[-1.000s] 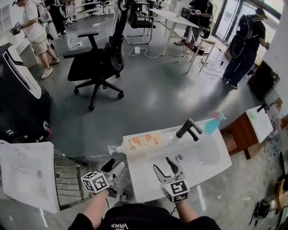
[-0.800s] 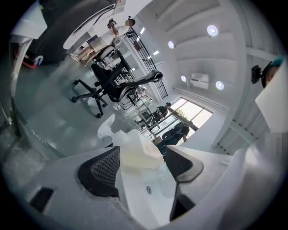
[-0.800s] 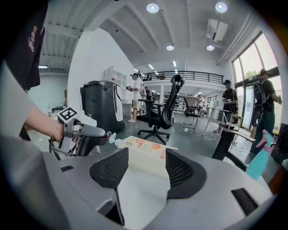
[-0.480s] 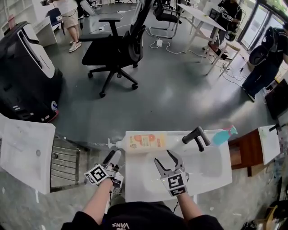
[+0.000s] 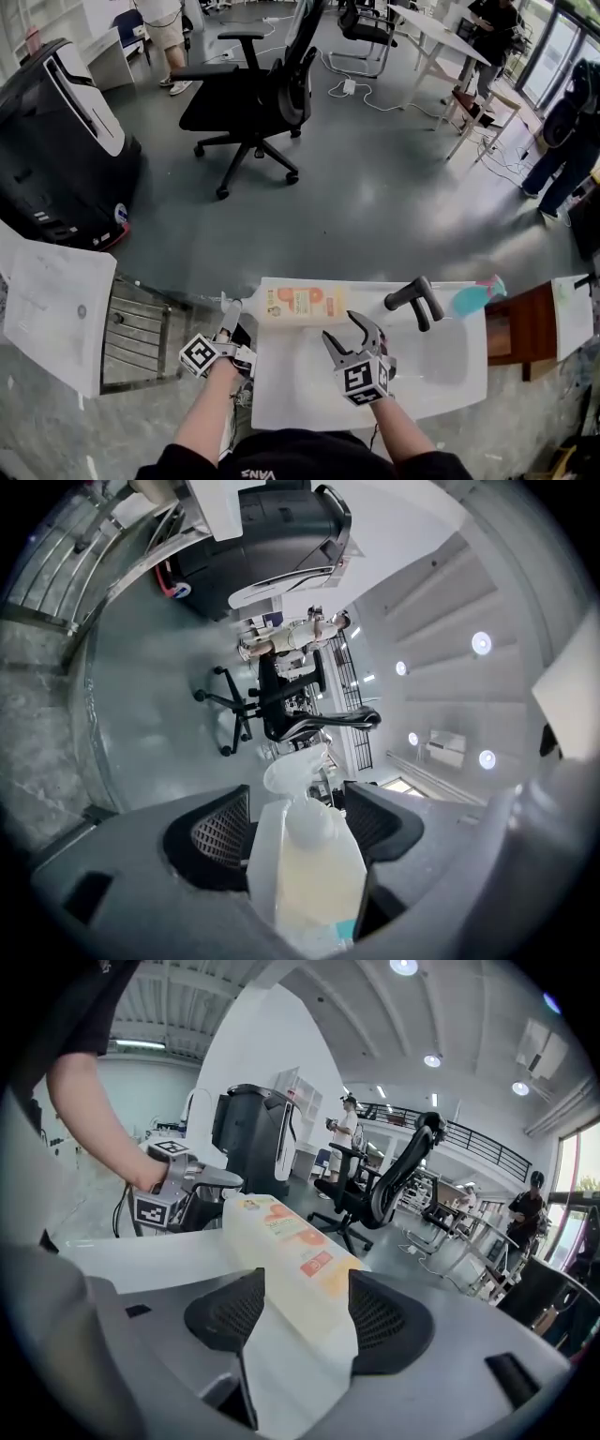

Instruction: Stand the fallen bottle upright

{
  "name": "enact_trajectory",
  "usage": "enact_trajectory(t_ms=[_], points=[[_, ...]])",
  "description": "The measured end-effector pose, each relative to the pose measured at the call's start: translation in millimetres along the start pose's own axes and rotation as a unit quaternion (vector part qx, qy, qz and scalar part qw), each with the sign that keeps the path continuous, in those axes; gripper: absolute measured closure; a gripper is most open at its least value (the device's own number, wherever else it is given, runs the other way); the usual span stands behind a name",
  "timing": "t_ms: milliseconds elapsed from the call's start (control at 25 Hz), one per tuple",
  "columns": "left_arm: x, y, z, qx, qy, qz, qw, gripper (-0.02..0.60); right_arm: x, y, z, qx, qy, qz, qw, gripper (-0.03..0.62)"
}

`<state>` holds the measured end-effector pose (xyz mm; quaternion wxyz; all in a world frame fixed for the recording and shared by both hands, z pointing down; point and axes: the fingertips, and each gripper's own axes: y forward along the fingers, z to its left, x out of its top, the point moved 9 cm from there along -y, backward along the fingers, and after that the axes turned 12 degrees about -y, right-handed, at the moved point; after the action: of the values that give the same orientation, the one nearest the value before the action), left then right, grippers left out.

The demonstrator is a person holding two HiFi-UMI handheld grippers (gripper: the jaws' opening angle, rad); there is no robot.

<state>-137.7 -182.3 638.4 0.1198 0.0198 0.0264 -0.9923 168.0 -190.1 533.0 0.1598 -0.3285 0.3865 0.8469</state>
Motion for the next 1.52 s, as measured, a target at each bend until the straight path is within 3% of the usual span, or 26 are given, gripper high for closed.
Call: enact_trajectory(t_ms=[120,240,360,640,880,1120,1280,1520], points=[[5.0,3.0,1.8,-0.001,0.006,-0.025,0.9997,0.272,-4.2,6.1,-1.4,0.012,-0.016,0.004,1.000,0.331],[6.3,3.7,3.5,-0.003,-0.004,-0.040,0.9992,0.384,-7.7,10.5,-1.3,0.022,-0.019,0.003,1.000,0.332],[5.4,1.3,7.6,0.001,-0.019,-0.050,0.9986,0.435,-11.1,12.0,-1.1,0.022,-0.023,0.000,0.999,0.330],[-0.3,-7.9,0.1,0.019,-0.031,-0.052,0.9980,0.451,-15.1,9.1,-4.0,0.011,-0.027,-0.010,1.000,0.378],[0.4,-0.3,-30.8,-0.009,0.022,-0.020,0.9995,0.454,-22.3,8.3,-4.4,0.003,-0.015,-0.014,1.000,0.365],[-2.3,23.6,-88.2,-0.049,0.080,0.023,0.9953,0.462,-26.4,5.2,-6.6,0.000,0.018,-0.017,1.000,0.359],[-10.4,41.2,-119.3,-0.073,0.112,0.051,0.9897,0.472,-31.5,3.1,-7.6,-0.005,0.037,-0.018,0.999,0.361],[-31.5,64.5,-157.1,-0.077,0.172,0.089,0.9781,0.482,-40.9,-0.7,-12.2,-0.014,0.069,-0.018,0.997,0.368]])
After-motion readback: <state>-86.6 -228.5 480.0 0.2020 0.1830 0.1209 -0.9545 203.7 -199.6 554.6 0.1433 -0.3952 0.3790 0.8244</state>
